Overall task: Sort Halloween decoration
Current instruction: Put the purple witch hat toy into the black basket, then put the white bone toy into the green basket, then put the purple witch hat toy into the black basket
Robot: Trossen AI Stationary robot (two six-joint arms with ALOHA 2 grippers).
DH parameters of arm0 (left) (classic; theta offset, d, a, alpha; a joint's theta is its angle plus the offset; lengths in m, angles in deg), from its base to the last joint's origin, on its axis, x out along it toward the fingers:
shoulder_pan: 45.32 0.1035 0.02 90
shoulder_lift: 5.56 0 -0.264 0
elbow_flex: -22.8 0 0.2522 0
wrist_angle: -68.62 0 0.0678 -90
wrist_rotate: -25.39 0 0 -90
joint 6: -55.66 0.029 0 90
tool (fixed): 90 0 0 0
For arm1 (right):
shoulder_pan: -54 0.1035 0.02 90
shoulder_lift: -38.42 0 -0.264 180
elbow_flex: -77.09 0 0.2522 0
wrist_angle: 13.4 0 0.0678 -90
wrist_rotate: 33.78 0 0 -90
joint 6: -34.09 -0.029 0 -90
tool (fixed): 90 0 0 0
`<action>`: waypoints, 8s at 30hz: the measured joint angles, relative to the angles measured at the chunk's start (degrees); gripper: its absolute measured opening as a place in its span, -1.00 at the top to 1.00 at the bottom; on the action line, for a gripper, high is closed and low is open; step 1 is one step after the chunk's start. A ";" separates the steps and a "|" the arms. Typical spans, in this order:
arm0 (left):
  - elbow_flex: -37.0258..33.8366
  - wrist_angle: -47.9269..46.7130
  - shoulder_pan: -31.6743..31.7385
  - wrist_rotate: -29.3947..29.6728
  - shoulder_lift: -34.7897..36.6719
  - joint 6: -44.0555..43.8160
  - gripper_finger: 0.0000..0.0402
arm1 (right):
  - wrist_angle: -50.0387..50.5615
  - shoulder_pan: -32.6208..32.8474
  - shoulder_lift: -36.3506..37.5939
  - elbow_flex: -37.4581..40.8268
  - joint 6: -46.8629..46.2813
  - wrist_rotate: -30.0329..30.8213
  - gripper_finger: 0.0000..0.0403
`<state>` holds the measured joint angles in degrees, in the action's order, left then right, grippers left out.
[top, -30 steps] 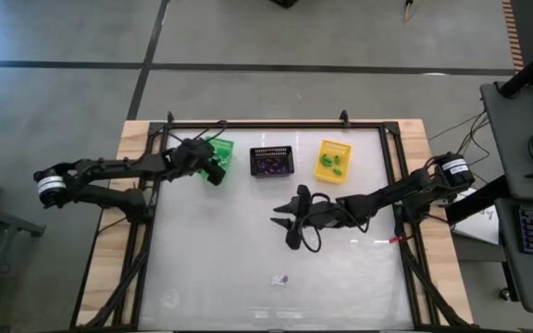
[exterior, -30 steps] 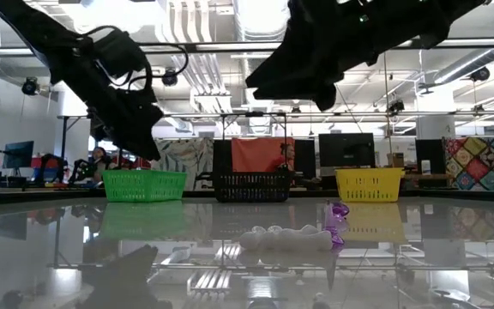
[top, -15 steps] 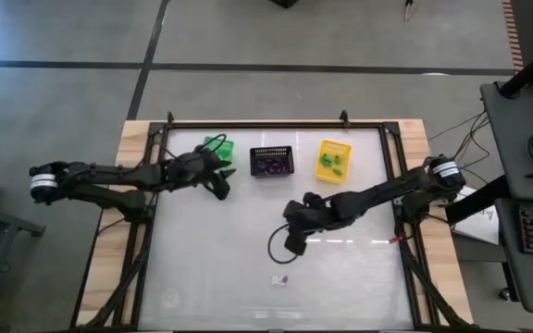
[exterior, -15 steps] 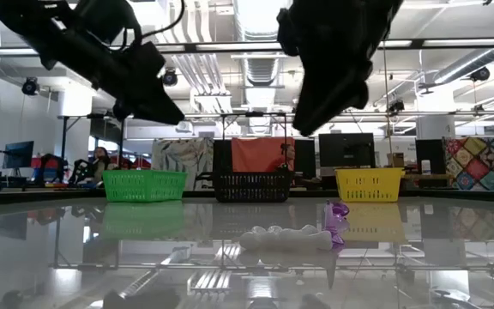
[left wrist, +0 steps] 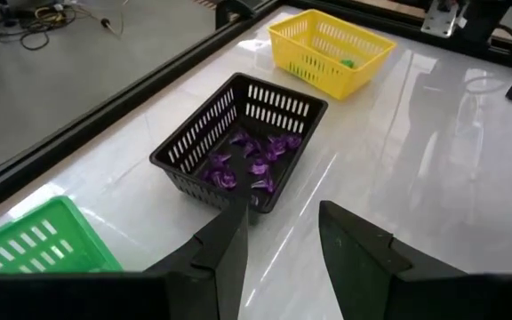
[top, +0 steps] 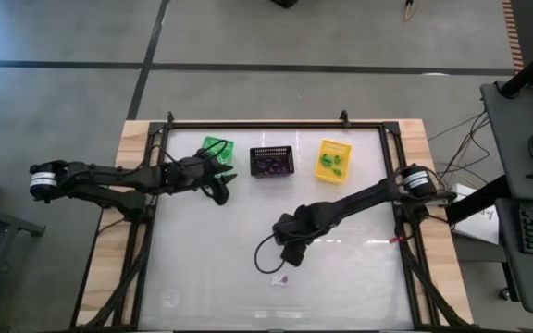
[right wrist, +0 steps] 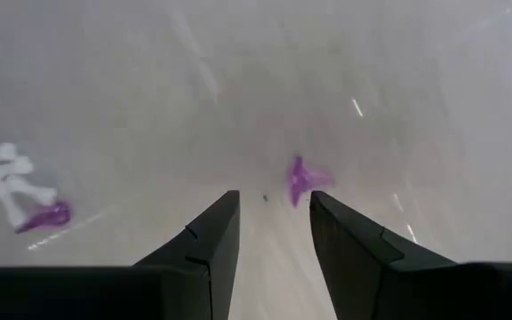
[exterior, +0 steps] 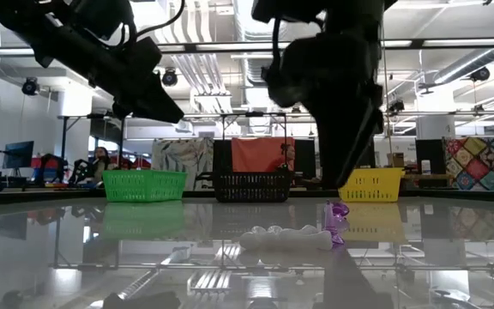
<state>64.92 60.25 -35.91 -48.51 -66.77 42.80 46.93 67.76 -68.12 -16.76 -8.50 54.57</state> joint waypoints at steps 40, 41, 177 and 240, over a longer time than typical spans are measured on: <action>-1.22 3.56 -2.40 -0.04 -0.44 -1.46 0.39 | -5.64 -4.40 8.00 -1.95 13.52 15.90 0.96; -1.22 4.34 -2.90 -0.04 -0.44 -1.46 0.39 | -6.89 -5.43 8.83 -2.00 15.17 16.80 0.96; 24.30 34.86 -44.11 13.80 -59.34 1.87 0.53 | -46.83 26.99 25.53 30.85 13.64 25.75 0.41; -4.44 3.89 9.52 20.76 -9.91 -9.19 0.10 | -47.32 25.57 25.57 30.85 14.50 33.34 0.41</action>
<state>60.49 64.14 -26.39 -27.75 -76.68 33.61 -0.39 93.33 -42.55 14.09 6.00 87.91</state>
